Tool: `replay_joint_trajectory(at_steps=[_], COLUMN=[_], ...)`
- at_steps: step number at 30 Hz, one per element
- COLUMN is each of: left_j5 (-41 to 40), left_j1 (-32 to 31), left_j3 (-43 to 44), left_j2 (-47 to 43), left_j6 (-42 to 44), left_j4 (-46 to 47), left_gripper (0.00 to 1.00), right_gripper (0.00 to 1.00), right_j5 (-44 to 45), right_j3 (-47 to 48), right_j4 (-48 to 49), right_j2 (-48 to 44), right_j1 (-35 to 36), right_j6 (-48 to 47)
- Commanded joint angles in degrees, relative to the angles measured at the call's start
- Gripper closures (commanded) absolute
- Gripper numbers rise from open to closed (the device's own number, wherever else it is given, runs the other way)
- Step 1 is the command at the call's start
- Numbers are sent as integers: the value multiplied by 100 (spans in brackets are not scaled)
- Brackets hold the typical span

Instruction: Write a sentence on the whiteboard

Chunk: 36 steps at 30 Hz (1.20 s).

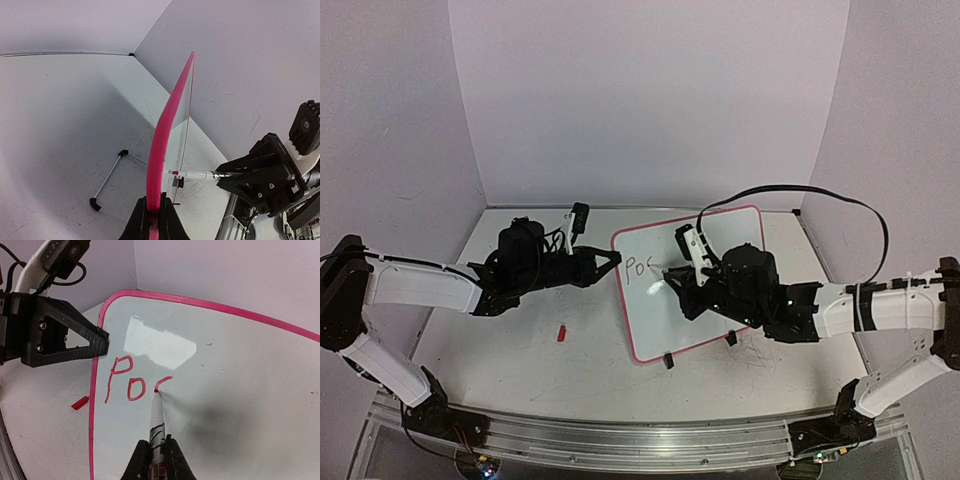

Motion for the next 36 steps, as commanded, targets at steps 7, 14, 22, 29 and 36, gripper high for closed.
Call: replay_joint_trajectory(at_steps=[7, 14, 22, 29, 36], left_j5=[-78, -73, -76, -92, -85], left_j1=[27, 30, 28, 29, 26], left_j3=[70, 83, 64, 60, 50], left_j2=[-227, -220, -251, -238, -253], left_j6=[170, 168, 159, 180, 179], left_j4=[154, 154, 144, 145, 131], left_gripper=[100, 100, 100, 100, 100], right_gripper=[100, 100, 100, 100, 100], right_j5=[280, 52, -7, 283, 366], right_j3=[-178, -131, 67, -166, -141], right_j4=[-115, -101, 65, 82, 118], right_j2=[-197, -44, 165, -367, -437], right_j1=[21, 128, 161, 160, -40], right_j6=[112, 133, 132, 139, 98])
